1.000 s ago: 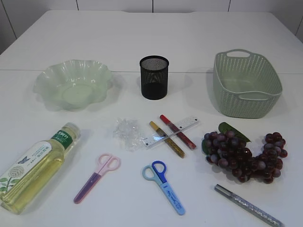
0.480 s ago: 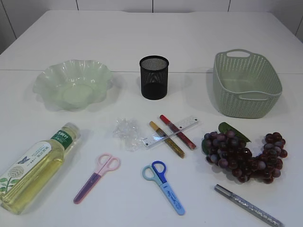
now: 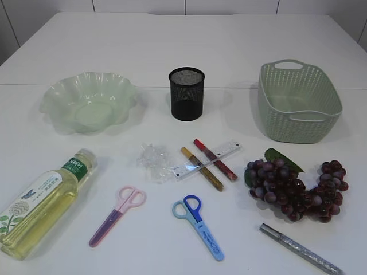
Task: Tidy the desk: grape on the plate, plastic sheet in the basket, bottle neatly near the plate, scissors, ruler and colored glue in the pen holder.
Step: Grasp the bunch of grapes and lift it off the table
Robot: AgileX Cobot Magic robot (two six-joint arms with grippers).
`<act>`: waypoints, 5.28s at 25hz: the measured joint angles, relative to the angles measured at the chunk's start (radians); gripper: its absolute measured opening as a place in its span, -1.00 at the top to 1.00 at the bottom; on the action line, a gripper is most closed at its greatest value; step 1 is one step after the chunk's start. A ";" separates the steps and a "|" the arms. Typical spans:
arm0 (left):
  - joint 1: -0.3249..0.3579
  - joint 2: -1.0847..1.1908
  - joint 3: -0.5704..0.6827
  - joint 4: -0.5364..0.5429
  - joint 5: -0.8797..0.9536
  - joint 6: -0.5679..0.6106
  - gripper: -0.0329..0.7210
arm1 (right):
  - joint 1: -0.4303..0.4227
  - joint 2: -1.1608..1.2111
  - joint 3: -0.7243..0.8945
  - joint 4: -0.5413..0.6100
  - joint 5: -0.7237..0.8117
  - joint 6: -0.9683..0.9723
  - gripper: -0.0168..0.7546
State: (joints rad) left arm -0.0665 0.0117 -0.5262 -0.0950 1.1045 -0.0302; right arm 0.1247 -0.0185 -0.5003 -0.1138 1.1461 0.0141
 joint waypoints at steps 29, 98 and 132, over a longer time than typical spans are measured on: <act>-0.069 0.719 -0.080 -0.067 -0.383 0.000 0.15 | 0.000 1.078 -0.379 0.144 -0.317 -0.189 -0.50; -0.076 1.035 -0.248 -0.068 -0.309 0.008 -0.29 | 0.191 1.897 -0.708 0.074 -0.205 -0.310 0.40; -0.122 1.035 -0.248 -0.108 -0.332 0.019 -0.24 | 0.194 1.328 -0.935 0.904 -0.110 -0.462 0.43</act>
State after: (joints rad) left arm -0.1890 1.0471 -0.7741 -0.2033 0.7723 -0.0113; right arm 0.3184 1.3092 -1.4357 0.7903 1.0363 -0.4481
